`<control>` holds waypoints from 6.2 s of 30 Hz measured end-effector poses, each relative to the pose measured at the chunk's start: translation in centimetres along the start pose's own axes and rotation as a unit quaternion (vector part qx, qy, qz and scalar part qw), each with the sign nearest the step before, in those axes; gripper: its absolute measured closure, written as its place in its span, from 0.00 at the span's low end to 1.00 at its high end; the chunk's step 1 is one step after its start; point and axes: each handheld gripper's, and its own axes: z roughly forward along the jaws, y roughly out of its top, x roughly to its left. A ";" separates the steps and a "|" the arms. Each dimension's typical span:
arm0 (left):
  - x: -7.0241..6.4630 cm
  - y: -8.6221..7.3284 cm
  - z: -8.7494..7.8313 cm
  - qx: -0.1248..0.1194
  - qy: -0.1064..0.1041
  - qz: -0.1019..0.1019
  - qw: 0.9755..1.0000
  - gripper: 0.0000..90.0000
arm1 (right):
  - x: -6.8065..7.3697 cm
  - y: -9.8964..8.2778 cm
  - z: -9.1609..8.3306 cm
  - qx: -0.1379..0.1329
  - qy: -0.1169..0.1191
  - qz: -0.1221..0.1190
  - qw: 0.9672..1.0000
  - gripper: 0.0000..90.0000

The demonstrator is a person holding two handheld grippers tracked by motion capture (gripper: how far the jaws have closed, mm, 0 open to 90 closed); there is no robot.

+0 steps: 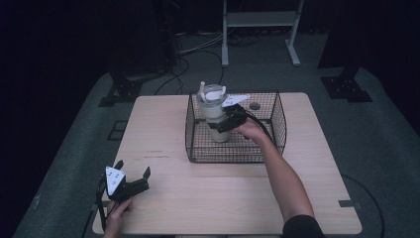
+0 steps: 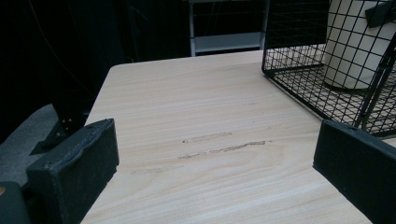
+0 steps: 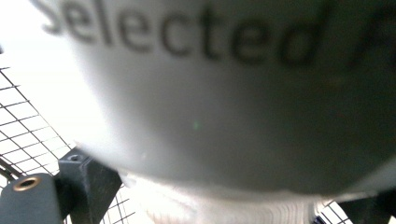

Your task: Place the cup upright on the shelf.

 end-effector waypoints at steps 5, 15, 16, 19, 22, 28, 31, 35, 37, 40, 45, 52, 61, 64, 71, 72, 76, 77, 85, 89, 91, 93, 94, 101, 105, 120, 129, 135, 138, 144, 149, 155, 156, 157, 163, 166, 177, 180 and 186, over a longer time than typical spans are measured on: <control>0.0 0.0 0.0 0.000 0.000 0.000 1.000 0.00 | 0.0 0.0 -0.1 0.001 0.002 -0.002 1.000 0.10; 0.0 0.0 0.0 0.000 -0.001 -0.001 1.000 0.00 | -0.1 -0.1 -0.4 0.005 0.000 -0.010 1.000 0.10; 0.0 0.0 0.0 0.000 0.000 -0.001 1.000 0.00 | -0.2 -0.1 -0.4 0.005 0.001 -0.010 1.000 0.10; 0.0 0.0 0.0 0.000 0.000 -0.001 1.000 0.00 | -0.2 -0.1 -0.5 0.006 0.002 -0.015 1.000 0.10; 0.0 0.0 0.0 0.000 0.000 0.000 1.000 0.00 | -0.2 -0.2 -0.6 0.008 0.001 -0.015 1.000 0.10; 0.0 0.0 0.0 0.000 0.000 -0.001 1.000 0.00 | -0.2 -0.7 -0.8 -0.001 0.002 -0.012 1.000 0.10; 0.0 0.0 0.0 -0.001 0.000 0.000 1.000 0.00 | -0.2 -0.8 -1.0 0.001 0.003 -0.011 1.000 0.10; 0.0 0.0 0.0 -0.001 0.000 0.001 1.000 0.00 | -0.3 -1.1 -1.4 0.006 0.005 -0.019 1.000 0.10; 0.0 0.0 0.0 -0.001 0.001 0.001 1.000 0.00 | -0.4 -1.2 -1.5 0.008 0.005 -0.021 1.000 0.09; 0.0 0.0 0.0 -0.001 0.001 0.001 1.000 0.00 | -0.5 -1.5 -1.8 0.012 0.001 -0.027 1.000 0.10; 0.0 0.0 0.0 -0.001 0.001 0.001 1.000 0.00 | -0.6 -1.8 -2.2 0.019 0.002 -0.027 0.999 0.10; 0.0 0.0 0.0 0.000 0.001 0.004 1.000 0.00 | -0.5 -1.5 -3.4 0.009 -0.001 -0.023 1.000 0.10; 0.0 0.0 0.0 0.000 0.002 0.005 1.000 0.00 | -0.2 -1.4 -4.9 0.002 -0.014 -0.029 0.999 0.10; 0.0 0.0 0.0 0.001 0.002 0.003 1.000 0.00 | 0.0 -1.4 -5.4 0.001 -0.016 -0.030 0.999 0.10; -0.1 0.0 0.0 0.001 0.002 0.004 1.000 0.00 | 0.2 -1.2 -6.5 0.005 -0.026 -0.029 0.999 0.10; -0.1 0.0 0.0 0.001 0.002 0.004 1.000 0.00 | 0.3 -1.1 -6.6 0.004 -0.026 -0.028 0.999 0.10; -0.1 0.0 0.0 0.001 0.003 0.004 1.000 0.00 | 0.5 -0.9 -7.1 0.014 -0.032 -0.033 0.999 0.11; -0.1 0.0 0.0 0.001 0.003 0.005 1.000 0.00 | 0.6 -0.8 -7.4 0.013 -0.035 -0.028 0.999 0.11; -0.1 0.0 0.0 0.001 0.003 0.005 1.000 0.00 | 1.0 -0.4 -8.8 0.021 -0.044 -0.020 0.999 0.15; -0.1 0.0 0.0 0.001 0.003 0.006 1.000 0.00 | 1.2 -0.6 -9.6 0.022 -0.050 -0.010 0.998 0.15; -0.1 0.0 0.0 0.001 0.004 0.005 1.000 0.00 | 1.4 -0.6 -10.1 0.021 -0.051 0.000 0.998 0.15; -0.1 0.0 0.0 0.001 0.005 0.007 1.000 0.00 | 1.7 -0.6 -10.5 0.028 -0.054 0.000 0.998 0.15; -0.1 0.0 0.0 0.002 0.005 0.005 1.000 0.00 | 1.7 -0.6 -10.7 0.029 -0.056 0.004 0.998 0.15; -0.1 0.0 0.0 0.003 0.006 0.005 1.000 0.00 | 1.9 -0.9 -12.3 0.026 -0.060 0.025 0.998 0.15; -0.1 0.0 0.1 0.002 0.004 0.005 1.000 0.00 | 2.2 -1.1 -13.3 0.024 -0.063 0.035 0.997 0.14; -0.1 0.0 0.0 0.001 0.003 0.004 1.000 0.00 | 3.8 -1.2 -15.5 0.024 -0.058 0.031 0.998 0.15; -0.1 0.0 0.0 0.001 0.002 0.006 1.000 0.00 | 4.2 -2.0 -16.7 0.026 -0.056 0.031 0.998 0.15; -0.1 0.0 0.0 -0.001 0.001 0.003 1.000 0.00 | 4.7 -2.4 -17.4 0.019 -0.052 0.032 0.998 0.15; -0.1 0.0 0.0 -0.001 0.002 0.002 1.000 0.00 | 4.9 -2.6 -17.6 0.021 -0.052 0.031 0.998 0.15; -0.1 0.0 0.0 0.001 0.001 0.005 1.000 0.00 | 5.6 -3.4 -18.4 0.018 -0.046 0.031 0.998 0.15; -0.1 0.0 0.0 0.001 0.002 0.004 1.000 0.00 | 6.1 -4.0 -18.9 0.017 -0.042 0.030 0.999 0.15; -0.1 0.0 0.0 0.002 0.002 0.005 1.000 0.00 | 6.5 -4.9 -19.1 0.020 -0.039 0.034 0.998 0.15; -0.1 0.0 0.0 0.002 0.002 0.005 1.000 0.00 | 6.5 -4.9 -19.1 0.020 -0.039 0.034 0.998 0.15; 0.0 0.0 0.0 0.002 0.001 0.004 1.000 0.00 | 6.6 -5.1 -19.3 0.020 -0.039 0.034 0.998 0.15; 0.0 0.0 0.0 0.002 0.001 0.004 1.000 0.00 | 7.2 -5.8 -19.7 0.022 -0.037 0.032 0.999 0.15; 0.0 0.0 0.0 0.002 0.001 0.004 1.000 0.00 | 7.4 -6.2 -19.8 0.022 -0.035 0.033 0.999 0.15; 0.0 0.0 0.1 0.004 0.001 0.005 1.000 0.00 | 8.3 -7.5 -20.5 0.015 -0.032 0.030 0.999 0.15; 0.0 0.0 0.1 0.003 0.001 0.005 1.000 0.00 | 8.7 -7.9 -20.6 0.018 -0.032 0.025 0.999 0.15; 0.0 0.0 0.0 0.005 0.001 0.005 1.000 0.00 | 9.4 -8.8 -20.9 0.021 -0.029 0.023 0.999 0.15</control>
